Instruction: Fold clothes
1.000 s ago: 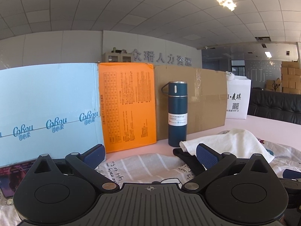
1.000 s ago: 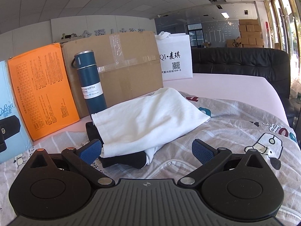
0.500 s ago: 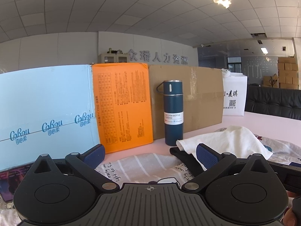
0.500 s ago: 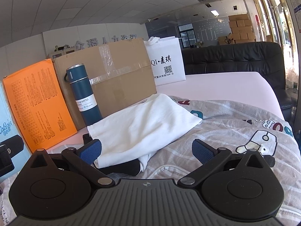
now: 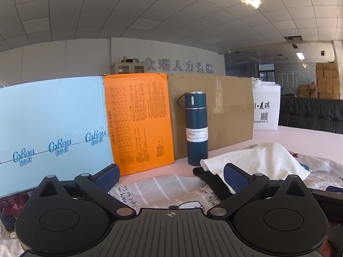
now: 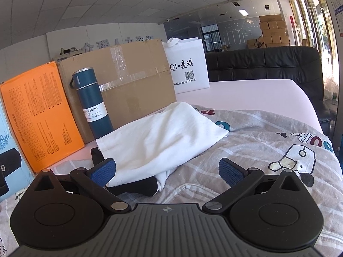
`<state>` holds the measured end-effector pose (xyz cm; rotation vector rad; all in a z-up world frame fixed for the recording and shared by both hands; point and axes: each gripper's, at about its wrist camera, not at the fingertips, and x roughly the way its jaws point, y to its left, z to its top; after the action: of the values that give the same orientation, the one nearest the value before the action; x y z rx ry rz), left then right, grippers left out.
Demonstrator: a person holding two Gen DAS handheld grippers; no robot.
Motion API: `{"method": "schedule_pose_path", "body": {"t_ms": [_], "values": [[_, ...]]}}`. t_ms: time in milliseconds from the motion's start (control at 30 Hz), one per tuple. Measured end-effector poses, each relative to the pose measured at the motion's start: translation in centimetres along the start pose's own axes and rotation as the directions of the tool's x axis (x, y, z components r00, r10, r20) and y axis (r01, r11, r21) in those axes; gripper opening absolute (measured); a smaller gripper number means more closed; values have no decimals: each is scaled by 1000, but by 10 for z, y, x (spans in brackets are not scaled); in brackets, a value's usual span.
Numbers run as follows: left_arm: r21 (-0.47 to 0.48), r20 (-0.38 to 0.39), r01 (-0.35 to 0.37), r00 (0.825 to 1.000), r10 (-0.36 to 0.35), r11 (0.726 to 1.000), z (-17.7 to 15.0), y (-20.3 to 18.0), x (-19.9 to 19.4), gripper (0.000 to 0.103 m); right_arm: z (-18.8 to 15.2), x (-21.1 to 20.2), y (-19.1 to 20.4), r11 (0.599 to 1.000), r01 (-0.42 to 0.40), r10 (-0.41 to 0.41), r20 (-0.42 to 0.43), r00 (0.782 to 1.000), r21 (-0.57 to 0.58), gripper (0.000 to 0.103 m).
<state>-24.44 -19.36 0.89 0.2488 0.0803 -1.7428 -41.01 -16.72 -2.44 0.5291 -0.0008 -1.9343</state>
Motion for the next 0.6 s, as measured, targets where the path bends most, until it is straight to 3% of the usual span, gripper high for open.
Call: {"method": "schedule_pose_path", "body": {"t_ms": [600], "values": [[2,-26,-4,1000,4,1000,-6,-4,6,103,-1,3,1,1000,6,-6,-13,1000,-7,103]]}}
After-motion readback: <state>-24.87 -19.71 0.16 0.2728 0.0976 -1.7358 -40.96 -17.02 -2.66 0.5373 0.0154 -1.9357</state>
